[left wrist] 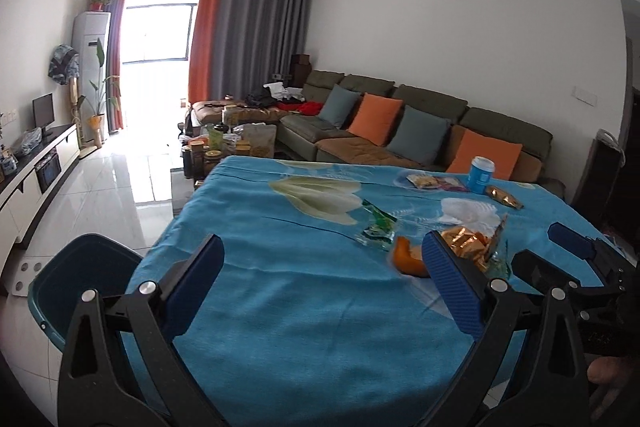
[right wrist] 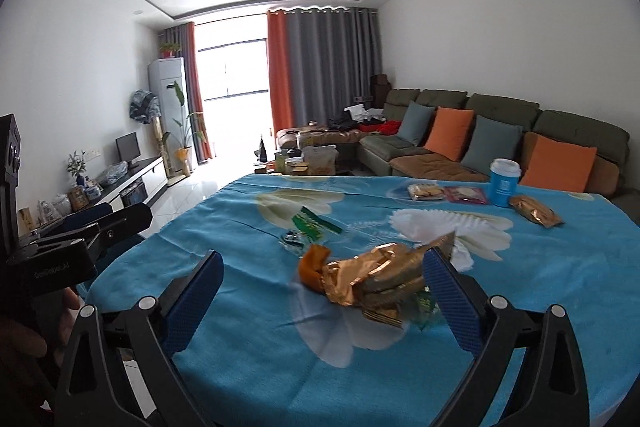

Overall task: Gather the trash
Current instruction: 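Move both grippers back over the remaining wrappers and orange peel, then grasp the clear green-labelled snack bag with the left gripper while the right grasps a clear wrapper, then carry both clear snack bags over the teal wastebasket with both grippers, then open both grippers to drop the snack bags into the wastebasket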

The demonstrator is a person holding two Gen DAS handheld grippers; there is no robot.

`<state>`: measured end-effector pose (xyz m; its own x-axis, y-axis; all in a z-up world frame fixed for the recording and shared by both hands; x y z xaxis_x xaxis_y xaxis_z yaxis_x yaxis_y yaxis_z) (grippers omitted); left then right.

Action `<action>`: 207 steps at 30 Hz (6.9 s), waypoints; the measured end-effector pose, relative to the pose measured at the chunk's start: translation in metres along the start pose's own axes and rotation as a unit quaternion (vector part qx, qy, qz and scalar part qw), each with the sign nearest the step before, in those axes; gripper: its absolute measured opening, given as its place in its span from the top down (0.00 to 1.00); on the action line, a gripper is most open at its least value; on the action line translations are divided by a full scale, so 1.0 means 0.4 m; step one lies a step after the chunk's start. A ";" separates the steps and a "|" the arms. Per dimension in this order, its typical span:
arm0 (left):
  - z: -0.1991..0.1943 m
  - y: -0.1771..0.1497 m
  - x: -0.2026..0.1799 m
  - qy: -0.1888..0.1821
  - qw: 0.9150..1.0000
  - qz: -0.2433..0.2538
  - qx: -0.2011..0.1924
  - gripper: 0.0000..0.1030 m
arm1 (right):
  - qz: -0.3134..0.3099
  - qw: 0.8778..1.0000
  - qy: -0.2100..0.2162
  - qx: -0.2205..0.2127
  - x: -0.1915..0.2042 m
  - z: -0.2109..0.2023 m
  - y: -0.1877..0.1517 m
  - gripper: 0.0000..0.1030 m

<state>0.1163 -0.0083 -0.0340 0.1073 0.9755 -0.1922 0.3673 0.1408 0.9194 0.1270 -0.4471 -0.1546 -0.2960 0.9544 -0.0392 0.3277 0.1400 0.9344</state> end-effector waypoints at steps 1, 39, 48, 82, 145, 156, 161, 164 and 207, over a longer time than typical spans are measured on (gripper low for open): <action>0.006 -0.006 -0.011 -0.006 1.000 0.005 0.002 0.05 | 0.004 1.000 -0.009 0.004 -0.013 0.001 -0.007 0.07; 0.380 0.039 0.015 -0.059 0.994 -0.005 0.087 0.05 | 0.070 0.987 -0.090 0.116 -0.171 0.187 -0.063 0.47; 0.542 0.013 0.003 -0.055 0.982 -0.016 0.179 0.06 | 0.078 0.985 -0.076 0.136 -0.177 0.216 -0.075 0.65; 0.606 0.022 0.023 -0.064 0.978 -0.035 0.198 0.64 | 0.085 0.985 -0.089 0.123 -0.214 0.179 -0.073 0.96; -0.403 -0.027 0.599 0.185 0.968 -0.171 -0.001 0.64 | -0.164 0.937 0.300 0.068 0.753 0.166 0.139 0.96; -0.302 -0.087 0.691 0.196 0.961 -0.190 0.047 0.64 | -0.202 0.921 0.306 0.129 0.882 0.269 0.090 0.96; -0.194 -0.103 0.727 0.200 0.958 -0.189 0.075 0.64 | -0.225 0.912 0.302 0.163 0.930 0.331 0.059 0.96; -0.144 -0.127 0.762 0.203 0.955 -0.195 0.093 0.64 | -0.229 0.905 0.301 0.194 0.950 0.373 0.038 0.96; -0.254 -0.060 0.759 0.264 0.947 -0.181 0.007 0.06 | -0.115 0.911 0.365 0.156 0.776 0.312 0.145 0.32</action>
<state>0.0461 0.3016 -0.0795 -0.5048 0.8123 -0.2923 0.3042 0.4843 0.8203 0.1661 -0.1099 -0.1567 -0.8690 0.4772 0.1310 0.3872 0.4909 0.7805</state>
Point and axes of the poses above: each gripper's, at about its wrist camera, not at the fingertips, and z roughly the way its jaws point, x to its left, y to its top, the point moved 3 cm from there along z, roughly the way its jaws point, and after that the axes turned 11 degrees about -y, right-handed, at the moved point
